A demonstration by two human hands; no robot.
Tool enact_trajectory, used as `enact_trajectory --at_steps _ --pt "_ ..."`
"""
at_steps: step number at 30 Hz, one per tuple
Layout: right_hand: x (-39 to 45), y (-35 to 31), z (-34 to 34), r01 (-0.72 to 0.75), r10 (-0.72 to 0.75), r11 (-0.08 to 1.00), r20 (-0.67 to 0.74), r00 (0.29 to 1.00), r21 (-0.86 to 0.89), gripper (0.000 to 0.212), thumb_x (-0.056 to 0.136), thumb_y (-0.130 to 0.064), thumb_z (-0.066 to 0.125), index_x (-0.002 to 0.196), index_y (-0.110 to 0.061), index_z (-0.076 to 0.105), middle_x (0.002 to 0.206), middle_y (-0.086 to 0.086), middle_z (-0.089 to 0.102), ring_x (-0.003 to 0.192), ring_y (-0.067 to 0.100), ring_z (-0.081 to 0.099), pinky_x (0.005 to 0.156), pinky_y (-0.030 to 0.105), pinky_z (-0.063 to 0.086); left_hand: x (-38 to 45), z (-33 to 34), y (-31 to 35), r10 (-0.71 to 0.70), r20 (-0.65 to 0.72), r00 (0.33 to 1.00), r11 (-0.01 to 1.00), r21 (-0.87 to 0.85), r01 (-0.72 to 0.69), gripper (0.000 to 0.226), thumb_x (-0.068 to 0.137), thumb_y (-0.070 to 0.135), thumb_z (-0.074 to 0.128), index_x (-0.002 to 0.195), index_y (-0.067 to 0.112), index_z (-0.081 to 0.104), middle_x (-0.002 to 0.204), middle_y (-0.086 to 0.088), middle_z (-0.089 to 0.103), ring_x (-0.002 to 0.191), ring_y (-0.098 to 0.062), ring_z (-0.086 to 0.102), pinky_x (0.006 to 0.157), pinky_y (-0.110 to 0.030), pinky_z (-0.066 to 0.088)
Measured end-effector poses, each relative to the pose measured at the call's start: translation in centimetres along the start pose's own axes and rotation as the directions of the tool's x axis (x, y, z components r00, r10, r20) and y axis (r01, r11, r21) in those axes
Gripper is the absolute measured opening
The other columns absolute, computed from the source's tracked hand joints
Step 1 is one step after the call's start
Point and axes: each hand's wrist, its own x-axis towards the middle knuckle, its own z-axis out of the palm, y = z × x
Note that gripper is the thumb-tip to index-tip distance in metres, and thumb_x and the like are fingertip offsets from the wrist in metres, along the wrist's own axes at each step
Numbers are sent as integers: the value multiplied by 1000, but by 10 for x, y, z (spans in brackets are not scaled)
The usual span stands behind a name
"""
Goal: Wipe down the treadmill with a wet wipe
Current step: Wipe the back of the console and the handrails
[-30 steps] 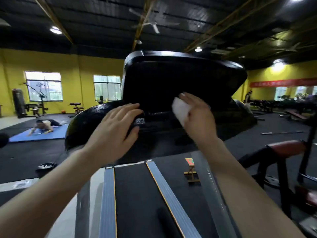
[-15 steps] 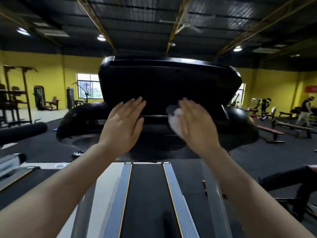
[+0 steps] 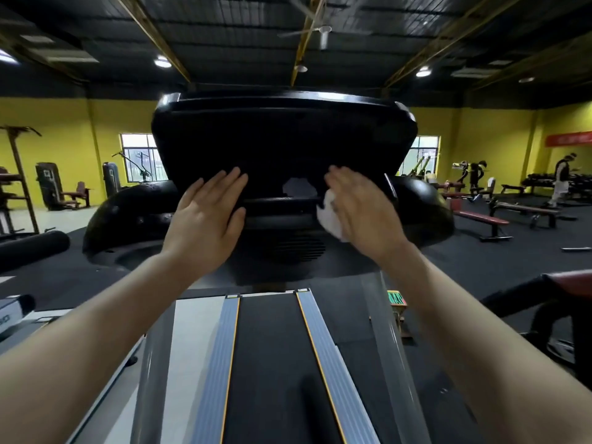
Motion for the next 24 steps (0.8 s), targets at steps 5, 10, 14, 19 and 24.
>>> enact_trajectory --at_steps 5,10,14,19,24 --pt "-48 76 1 -408 407 912 -39 913 -32 48 90 -11 33 130 9 49 131 27 53 127 36 45 112 37 30 1 1 16 -122 -18 992 992 -7 122 63 95 41 25 149 14 43 155 -3 41 146 -21 34 120 -38 14" --pt "-31 92 -2 -273 282 948 -38 959 164 41 85 2 46 125 7 55 123 28 59 116 44 55 101 48 44 8 5 40 -271 -8 963 963 11 271 62 97 42 24 151 14 40 158 -5 35 149 -24 27 121 -37 9" --pt "-45 144 3 -143 137 966 45 990 214 59 83 -4 48 142 0 45 147 16 44 137 31 41 115 39 29 18 11 84 -251 -22 968 967 45 252 63 97 42 26 148 8 44 155 -12 40 146 -30 32 119 -42 17" --pt "-78 187 4 -511 429 791 290 855 336 43 90 -7 42 129 11 52 134 30 51 126 43 46 108 46 33 41 38 178 -136 31 990 988 78 133 58 99 35 31 151 11 37 159 -7 34 148 -25 26 122 -39 11" --pt "-93 169 17 26 -7 920 -50 999 391 51 94 -17 40 143 -3 45 151 11 39 144 26 30 119 43 22 71 75 229 -64 37 997 978 202 55 57 100 37 33 152 15 37 159 -1 34 148 -19 28 123 -42 12"
